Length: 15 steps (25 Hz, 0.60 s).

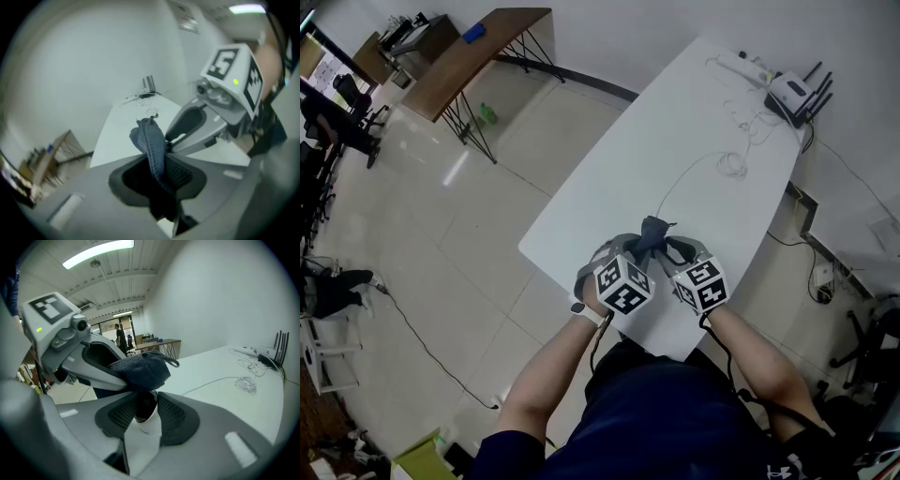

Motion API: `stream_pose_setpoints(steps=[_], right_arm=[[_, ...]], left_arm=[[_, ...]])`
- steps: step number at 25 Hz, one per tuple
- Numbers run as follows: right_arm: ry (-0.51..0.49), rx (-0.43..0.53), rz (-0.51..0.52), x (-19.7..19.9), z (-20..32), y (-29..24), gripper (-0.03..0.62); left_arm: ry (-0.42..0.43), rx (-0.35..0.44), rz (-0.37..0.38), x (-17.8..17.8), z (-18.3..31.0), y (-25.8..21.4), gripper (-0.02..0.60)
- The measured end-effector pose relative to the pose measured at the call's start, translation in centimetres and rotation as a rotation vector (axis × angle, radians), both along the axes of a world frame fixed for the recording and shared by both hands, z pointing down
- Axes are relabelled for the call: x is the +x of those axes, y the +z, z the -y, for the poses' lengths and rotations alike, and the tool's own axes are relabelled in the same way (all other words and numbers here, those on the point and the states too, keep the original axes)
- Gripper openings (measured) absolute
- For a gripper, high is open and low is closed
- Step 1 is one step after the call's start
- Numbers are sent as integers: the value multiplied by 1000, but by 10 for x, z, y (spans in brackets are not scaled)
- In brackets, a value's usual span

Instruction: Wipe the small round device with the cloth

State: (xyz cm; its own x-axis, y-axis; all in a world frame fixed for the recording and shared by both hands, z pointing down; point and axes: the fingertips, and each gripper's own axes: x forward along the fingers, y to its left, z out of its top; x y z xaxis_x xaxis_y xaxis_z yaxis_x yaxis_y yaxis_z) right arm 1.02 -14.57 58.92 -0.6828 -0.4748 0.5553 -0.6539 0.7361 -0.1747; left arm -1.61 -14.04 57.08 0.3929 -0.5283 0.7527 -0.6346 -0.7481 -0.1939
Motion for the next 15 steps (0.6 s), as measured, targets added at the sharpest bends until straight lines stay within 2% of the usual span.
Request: stream_pose_setpoints(steps=[2, 4, 7, 10, 12, 15], right_arm=[[-2, 0, -1, 0, 0, 0, 140], [-2, -2, 0, 1, 1, 0, 140], [3, -2, 6, 1, 1, -2, 140], [8, 1, 8, 0, 0, -2, 140], [6, 3, 7, 0, 1, -2, 140], [4, 2, 5, 0, 1, -2, 140]], left_arm=[[-171, -105, -165, -20, 7, 7, 91], [-305, -180, -259, -40, 12, 17, 91], [-441, -324, -377, -57, 7, 41, 91], [-536, -492, -523, -52, -5, 64, 91], [-594, -565, -582, -49, -8, 80, 91], [-638, -621, -587, -41, -12, 99, 91]])
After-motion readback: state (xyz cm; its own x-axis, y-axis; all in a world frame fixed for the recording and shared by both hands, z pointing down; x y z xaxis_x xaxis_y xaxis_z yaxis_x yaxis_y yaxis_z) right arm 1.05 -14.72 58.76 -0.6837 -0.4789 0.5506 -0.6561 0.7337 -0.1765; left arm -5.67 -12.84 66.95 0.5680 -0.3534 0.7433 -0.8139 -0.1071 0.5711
